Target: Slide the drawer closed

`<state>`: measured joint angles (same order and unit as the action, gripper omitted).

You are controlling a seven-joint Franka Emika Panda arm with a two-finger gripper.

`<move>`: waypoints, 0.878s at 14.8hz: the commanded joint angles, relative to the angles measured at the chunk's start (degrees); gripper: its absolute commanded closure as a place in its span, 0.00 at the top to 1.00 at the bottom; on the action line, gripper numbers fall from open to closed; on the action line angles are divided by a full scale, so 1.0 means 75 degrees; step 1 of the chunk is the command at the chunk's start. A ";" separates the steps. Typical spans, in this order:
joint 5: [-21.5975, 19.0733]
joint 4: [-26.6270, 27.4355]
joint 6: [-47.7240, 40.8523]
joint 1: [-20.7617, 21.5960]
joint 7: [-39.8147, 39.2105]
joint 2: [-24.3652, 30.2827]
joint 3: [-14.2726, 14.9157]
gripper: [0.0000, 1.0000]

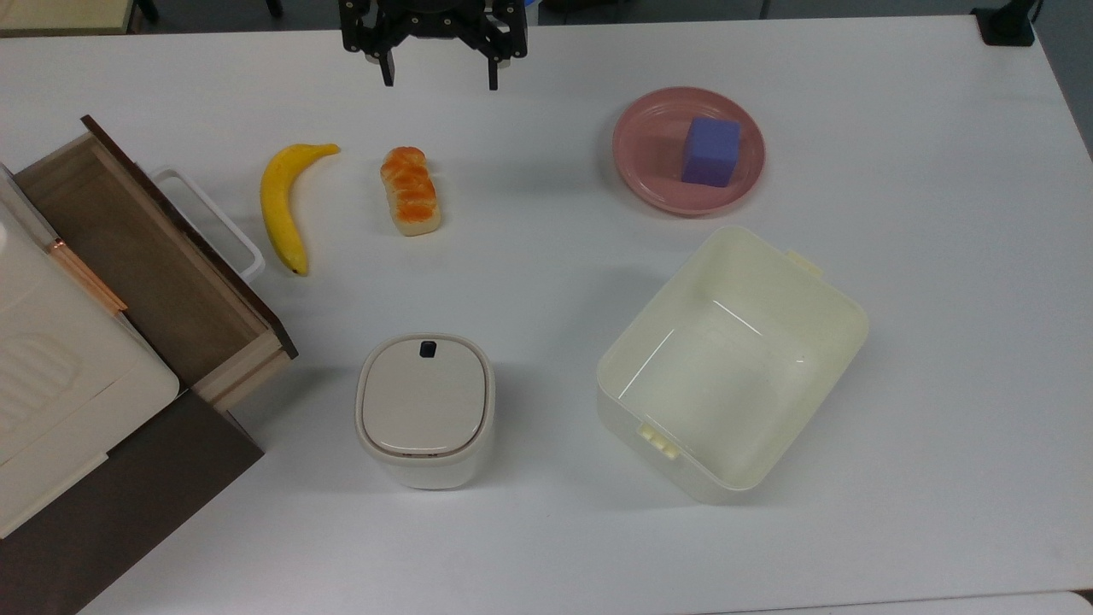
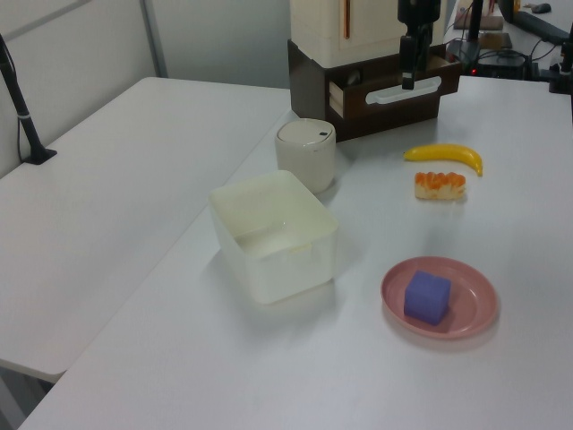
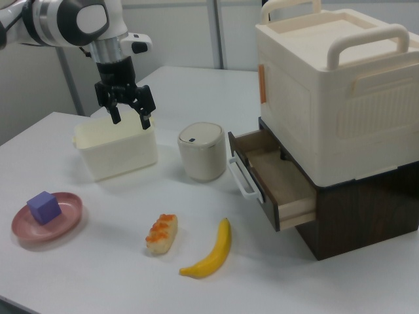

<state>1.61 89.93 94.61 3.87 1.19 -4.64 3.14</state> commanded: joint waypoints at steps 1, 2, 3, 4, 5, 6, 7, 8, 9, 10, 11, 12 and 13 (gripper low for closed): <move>-0.0191 0.0138 -0.0193 0.0094 -0.0135 0.0185 0.0120 1.00; -0.0191 0.0138 -0.0193 0.0105 -0.0136 0.0184 0.0120 1.00; -0.0191 0.0139 -0.0193 0.0105 -0.0147 0.0184 0.0120 1.00; -0.0191 0.0139 -0.0193 0.0105 -0.0159 0.0184 0.0120 1.00; -0.0191 0.0139 -0.0181 0.0105 -0.0159 0.0184 0.0120 1.00; -0.0191 0.0139 -0.0181 0.0094 -0.0182 0.0184 0.0120 1.00; -0.0191 0.0150 -0.0170 0.0094 -0.0217 0.0184 0.0120 1.00; -0.0203 0.0150 -0.0169 0.0094 -0.0276 0.0184 0.0120 1.00; -0.0203 0.0150 -0.0181 0.0082 -0.0508 0.0184 0.0120 1.00; -0.0191 0.0150 -0.0181 0.0082 -0.0696 0.0184 0.0120 0.89; -0.0191 0.0150 -0.0181 0.0070 -0.0849 0.0184 0.0120 0.76; -0.0203 0.0139 -0.0181 0.0070 -0.0932 0.0184 0.0143 0.54; -0.0191 0.0139 -0.0181 0.0070 -0.0944 0.0184 0.0144 0.39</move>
<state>1.60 89.93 94.61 3.87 -3.17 -4.63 3.17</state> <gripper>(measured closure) 0.238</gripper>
